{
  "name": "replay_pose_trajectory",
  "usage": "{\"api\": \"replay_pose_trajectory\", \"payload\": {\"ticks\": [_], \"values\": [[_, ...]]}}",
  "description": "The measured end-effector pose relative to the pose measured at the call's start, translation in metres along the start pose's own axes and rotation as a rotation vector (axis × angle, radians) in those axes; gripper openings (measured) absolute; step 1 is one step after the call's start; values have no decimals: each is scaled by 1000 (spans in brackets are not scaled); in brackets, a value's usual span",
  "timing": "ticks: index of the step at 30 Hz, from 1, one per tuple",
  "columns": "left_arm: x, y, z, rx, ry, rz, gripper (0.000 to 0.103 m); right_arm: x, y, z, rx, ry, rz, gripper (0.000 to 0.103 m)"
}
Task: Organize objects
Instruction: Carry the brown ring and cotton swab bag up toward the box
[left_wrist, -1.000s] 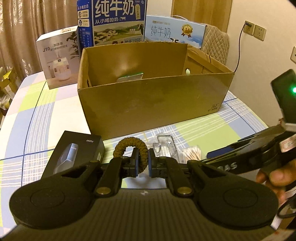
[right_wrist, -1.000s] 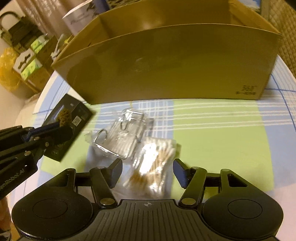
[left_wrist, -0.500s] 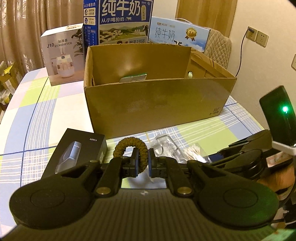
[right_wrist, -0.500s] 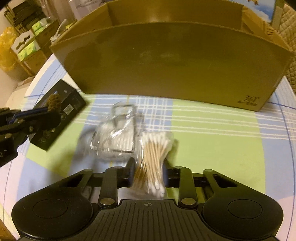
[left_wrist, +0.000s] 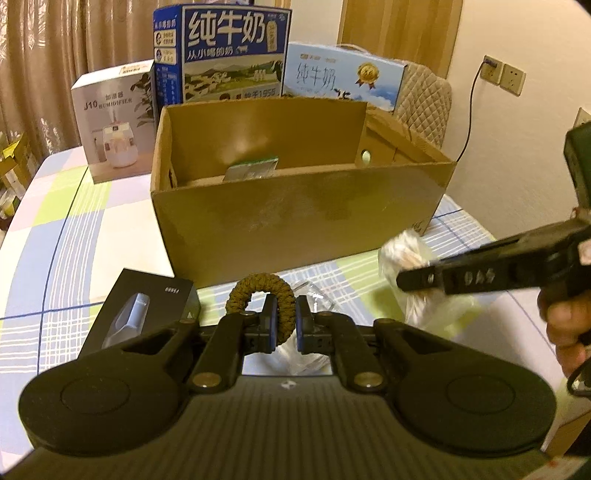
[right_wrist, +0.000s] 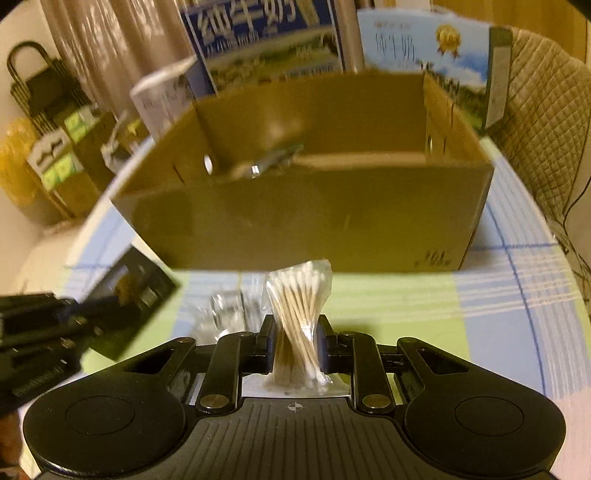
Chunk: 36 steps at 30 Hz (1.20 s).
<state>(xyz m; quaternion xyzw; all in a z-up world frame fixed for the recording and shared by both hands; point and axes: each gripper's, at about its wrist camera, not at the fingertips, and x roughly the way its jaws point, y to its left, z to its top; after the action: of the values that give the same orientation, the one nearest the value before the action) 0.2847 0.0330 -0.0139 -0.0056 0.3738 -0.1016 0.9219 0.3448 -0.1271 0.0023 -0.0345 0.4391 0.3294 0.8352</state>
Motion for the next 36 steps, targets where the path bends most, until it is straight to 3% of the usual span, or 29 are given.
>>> {"api": "replay_pose_trajectory", "payload": {"ticks": [36], "values": [[-10,-5,7,-5,-29,17,7,-2,9,3,-19,-23,33,18]]}}
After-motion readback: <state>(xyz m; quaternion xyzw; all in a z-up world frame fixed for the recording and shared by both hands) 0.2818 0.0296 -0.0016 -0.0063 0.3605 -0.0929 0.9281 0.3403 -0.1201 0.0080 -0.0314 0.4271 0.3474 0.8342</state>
